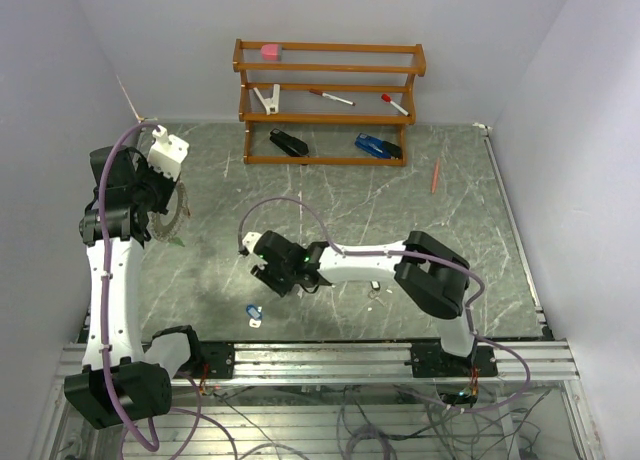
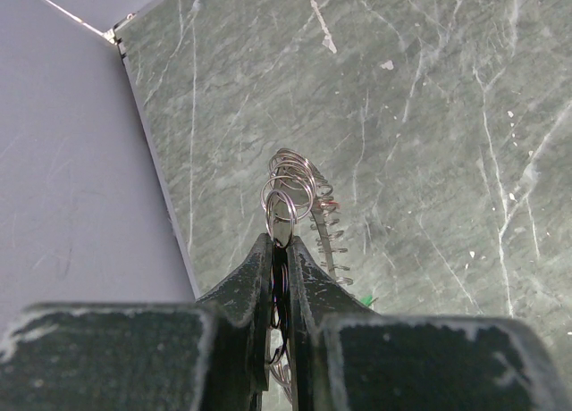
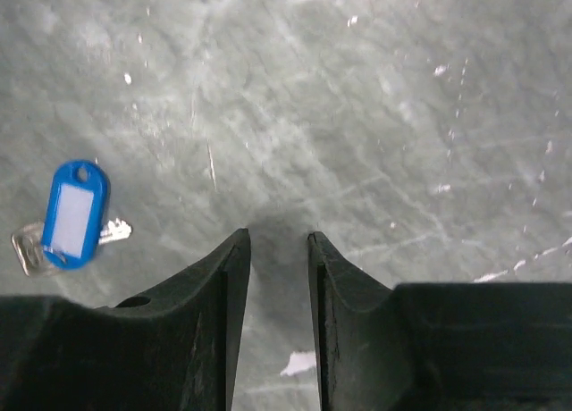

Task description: Put the keys on the keyring

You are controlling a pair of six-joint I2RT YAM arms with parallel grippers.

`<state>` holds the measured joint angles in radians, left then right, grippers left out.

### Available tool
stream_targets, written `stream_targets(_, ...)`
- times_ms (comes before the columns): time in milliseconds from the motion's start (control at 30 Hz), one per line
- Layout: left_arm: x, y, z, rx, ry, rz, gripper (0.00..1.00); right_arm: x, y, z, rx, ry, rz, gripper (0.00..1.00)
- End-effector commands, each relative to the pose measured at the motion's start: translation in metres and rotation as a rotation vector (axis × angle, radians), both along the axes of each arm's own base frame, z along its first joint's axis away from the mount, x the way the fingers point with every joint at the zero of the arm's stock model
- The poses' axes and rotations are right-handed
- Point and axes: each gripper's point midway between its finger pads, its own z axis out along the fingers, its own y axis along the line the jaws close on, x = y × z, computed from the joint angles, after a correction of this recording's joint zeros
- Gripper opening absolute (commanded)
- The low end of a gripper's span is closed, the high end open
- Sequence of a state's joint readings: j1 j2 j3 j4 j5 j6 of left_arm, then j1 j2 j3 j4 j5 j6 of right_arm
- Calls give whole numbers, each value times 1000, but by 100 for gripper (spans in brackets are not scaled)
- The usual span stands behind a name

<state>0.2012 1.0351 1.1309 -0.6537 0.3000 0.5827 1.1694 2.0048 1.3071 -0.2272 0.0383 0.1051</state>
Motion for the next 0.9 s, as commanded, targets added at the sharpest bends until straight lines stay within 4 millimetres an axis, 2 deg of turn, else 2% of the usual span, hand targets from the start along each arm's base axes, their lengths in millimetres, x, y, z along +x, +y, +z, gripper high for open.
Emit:
stream_targets(0, 7, -2, 22, -10, -86, -18, 7, -21, -8, 19, 13, 47, 59, 32)
stream_targets(133, 5, -4, 21, -17, -84, -27, 7, -51, -4, 30, 17, 108, 108, 30)
stream_targets(300, 5, -6, 22, -25, -87, -35, 7, -75, 6, 28, 48, 151, 123, 29)
stream_targets(400, 4, -8, 24, -29, -88, -43, 7, -81, 9, 20, 48, 170, 118, 29)
stream_targets(633, 3, -9, 25, -29, -93, -47, 7, -76, 27, 12, 63, 158, 101, 28)
stream_targets(767, 2, -10, 24, -31, -95, -51, 7, -83, 32, -6, 36, 191, 113, 27)
stream_targets(867, 2, -9, 24, -28, -95, -51, 7, -90, 38, -8, 23, 185, 127, 27)
